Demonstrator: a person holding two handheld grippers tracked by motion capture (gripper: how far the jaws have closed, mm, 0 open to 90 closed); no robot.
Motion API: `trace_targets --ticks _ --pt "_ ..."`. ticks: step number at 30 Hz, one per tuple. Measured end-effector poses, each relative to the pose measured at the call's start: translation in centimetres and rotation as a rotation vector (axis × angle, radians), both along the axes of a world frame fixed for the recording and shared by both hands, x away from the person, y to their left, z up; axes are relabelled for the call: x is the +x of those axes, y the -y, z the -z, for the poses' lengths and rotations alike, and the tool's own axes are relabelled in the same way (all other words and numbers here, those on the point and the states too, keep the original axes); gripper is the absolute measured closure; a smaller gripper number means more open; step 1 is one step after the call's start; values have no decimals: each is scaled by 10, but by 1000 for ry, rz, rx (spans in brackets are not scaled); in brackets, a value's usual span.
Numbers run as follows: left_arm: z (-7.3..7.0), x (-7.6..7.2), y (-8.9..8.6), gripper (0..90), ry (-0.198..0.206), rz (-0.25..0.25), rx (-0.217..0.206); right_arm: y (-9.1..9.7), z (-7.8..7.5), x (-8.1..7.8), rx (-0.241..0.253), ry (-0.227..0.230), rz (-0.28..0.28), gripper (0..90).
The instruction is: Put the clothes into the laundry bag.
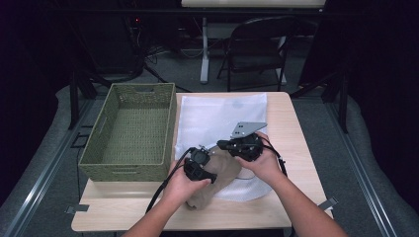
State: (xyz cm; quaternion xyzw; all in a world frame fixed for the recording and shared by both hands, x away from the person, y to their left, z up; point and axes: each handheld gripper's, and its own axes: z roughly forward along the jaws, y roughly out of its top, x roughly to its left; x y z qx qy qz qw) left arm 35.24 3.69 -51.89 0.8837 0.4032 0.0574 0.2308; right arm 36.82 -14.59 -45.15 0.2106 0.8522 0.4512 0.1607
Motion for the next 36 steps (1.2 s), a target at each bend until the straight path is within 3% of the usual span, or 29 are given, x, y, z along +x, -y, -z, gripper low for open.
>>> trace_targets --ticks 6,10,20,24,29,36 --pt "5 -3 -4 335 26 -5 -31 -1 1 0 -2 0 1 880" --pt "7 -4 -5 333 42 4 -30 -1 1 0 -5 0 2 880" --pt "8 -2 -9 311 22 13 -63 0 4 0 -3 -8 8 880" --pt "8 -2 -9 266 -6 7 -73 0 5 0 0 -9 8 879" --pt "5 -4 -9 232 -6 9 -82 -1 6 0 -6 -11 6 879" --pt "-6 -13 -13 222 56 21 -106 0 7 1 -5 -15 8 879"
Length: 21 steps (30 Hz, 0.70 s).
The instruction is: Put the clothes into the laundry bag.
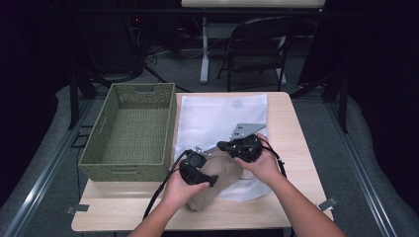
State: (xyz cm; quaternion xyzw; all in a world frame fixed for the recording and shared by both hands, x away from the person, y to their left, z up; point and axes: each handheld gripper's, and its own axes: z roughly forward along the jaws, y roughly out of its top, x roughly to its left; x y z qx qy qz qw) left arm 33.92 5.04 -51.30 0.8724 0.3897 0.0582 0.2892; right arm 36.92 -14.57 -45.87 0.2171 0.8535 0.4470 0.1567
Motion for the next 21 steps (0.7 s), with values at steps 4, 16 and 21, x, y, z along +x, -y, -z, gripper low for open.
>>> trace_targets --ticks 4,16,21 --pt "-8 -11 -4 223 35 -5 -23 1 0 0 0 1 3 879" --pt "-20 -39 -20 190 91 3 -50 0 1 1 -1 0 7 879" --pt "-18 -49 -22 188 82 28 -64 0 2 1 3 0 8 879"
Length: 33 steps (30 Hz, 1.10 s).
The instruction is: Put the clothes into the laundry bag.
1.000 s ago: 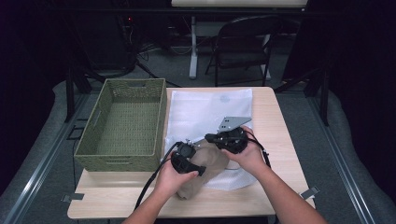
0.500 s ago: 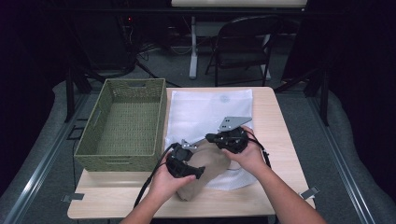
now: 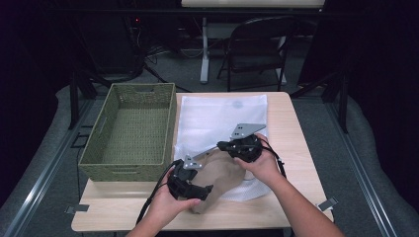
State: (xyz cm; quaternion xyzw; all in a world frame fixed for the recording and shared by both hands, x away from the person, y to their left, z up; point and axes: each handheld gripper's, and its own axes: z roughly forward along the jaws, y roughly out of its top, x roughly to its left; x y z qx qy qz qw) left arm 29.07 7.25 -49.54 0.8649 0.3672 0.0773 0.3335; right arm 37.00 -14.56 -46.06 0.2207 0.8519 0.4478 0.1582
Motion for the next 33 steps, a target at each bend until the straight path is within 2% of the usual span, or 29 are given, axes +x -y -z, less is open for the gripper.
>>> trace_targets --ticks 2,6,10,13,14,16,26,29,30,33 --pt "2 -1 0 180 -3 6 7 0 0 0 1 -1 0 880" --pt "13 -2 -3 175 2 -13 24 0 1 0 3 -3 -1 879" --pt "21 -1 -6 175 -17 -19 24 1 1 0 2 -2 1 879" --pt "34 1 -9 188 -49 -33 11 2 1 -1 1 -2 1 879" --pt "36 1 -9 203 -46 -34 27 2 1 -1 -2 -2 0 879" --pt "39 1 -9 246 -41 -35 32 1 1 -1 0 -2 -3 880" --pt "50 -1 -10 282 -14 -27 22 0 1 -3 6 -1 -7 879" --pt "52 -1 -11 282 2 -21 15 0 1 -3 7 -1 -7 879" --pt "54 -2 -12 287 14 -26 1 -1 2 -3 8 -1 -9 879" --pt "54 -3 -13 314 16 -37 -8 -1 2 -4 5 -3 -10 879"
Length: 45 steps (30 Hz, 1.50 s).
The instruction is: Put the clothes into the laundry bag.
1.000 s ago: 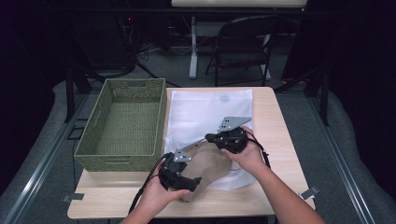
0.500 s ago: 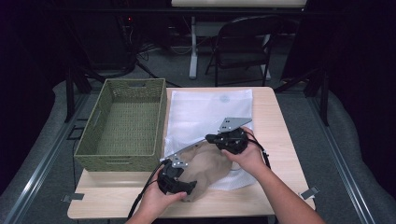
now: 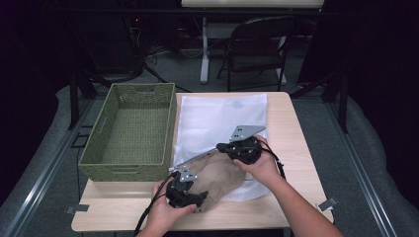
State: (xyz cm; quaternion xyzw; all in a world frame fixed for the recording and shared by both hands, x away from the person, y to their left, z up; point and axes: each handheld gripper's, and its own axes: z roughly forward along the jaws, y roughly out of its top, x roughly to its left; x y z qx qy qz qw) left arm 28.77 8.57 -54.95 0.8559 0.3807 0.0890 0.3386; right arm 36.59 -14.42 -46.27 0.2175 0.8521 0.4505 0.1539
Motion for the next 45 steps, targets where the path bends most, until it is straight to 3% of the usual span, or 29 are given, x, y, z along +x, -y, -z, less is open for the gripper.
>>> trace_targets --ticks 11,18,24,31,36,45 --pt "4 -2 0 444 45 -10 -2 -1 0 -1 -2 0 -4 879" --pt "3 -2 -1 568 42 -30 -14 -3 1 -2 -4 5 -7 879" --pt "-4 -1 2 627 34 -38 0 -3 0 -3 -5 7 -6 880" --pt "-12 2 4 669 54 -44 10 -3 0 -4 -4 11 -7 880" --pt "-18 5 8 677 80 -65 -7 -3 -1 -5 -1 12 -8 880" --pt "-26 17 24 682 117 -76 -7 -2 -2 -5 3 12 -11 880"
